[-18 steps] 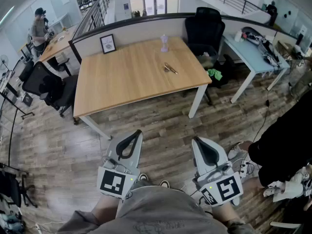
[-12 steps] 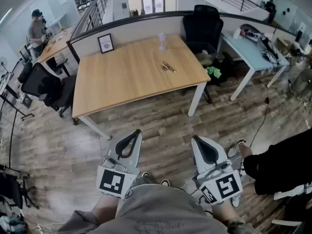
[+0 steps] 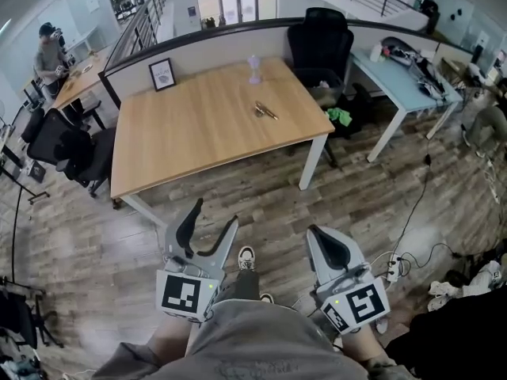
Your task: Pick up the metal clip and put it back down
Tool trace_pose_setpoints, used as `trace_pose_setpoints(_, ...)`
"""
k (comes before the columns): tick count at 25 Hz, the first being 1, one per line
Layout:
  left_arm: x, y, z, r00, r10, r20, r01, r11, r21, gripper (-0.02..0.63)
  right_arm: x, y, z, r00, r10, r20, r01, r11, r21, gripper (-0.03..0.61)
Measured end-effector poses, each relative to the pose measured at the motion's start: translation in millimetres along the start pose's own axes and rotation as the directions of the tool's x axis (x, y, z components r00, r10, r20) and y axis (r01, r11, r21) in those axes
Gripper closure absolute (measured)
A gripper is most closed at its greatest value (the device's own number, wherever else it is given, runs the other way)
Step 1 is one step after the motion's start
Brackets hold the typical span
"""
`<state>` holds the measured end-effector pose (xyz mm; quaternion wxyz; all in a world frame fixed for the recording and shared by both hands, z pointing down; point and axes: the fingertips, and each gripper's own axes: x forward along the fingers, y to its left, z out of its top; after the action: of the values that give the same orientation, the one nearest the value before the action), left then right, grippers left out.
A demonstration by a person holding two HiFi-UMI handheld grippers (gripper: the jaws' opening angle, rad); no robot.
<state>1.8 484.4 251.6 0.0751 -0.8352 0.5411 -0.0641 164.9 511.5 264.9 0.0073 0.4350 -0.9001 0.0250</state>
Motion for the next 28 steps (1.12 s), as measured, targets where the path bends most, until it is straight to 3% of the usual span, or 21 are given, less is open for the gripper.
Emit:
trace_pose_setpoints(9,45.3,19.1,-21.4,0.998,-0.033,-0.062,0.03,0.998,-0.051,0.342,46.0,-26.6,-12.4,0.999,-0.021,-0.036,0.021,1.0,0.007,0.566)
trace_pose_setpoints(14,90.8,51.0,-27.8,0.999,-0.03,-0.035,0.029,0.999,-0.034,0.342,93.3,-51.3,-17.3,0.998,-0.028,-0.061,0.029,0.999,0.016,0.566)
trace_pose_setpoints(28,238.5,151.0,-66.6,0.988,-0.132,-0.086,0.125,0.989,-0.083,0.344,252.8,-123.5,-34.3,0.983,-0.091,-0.159,0.097,0.995,0.033,0.566)
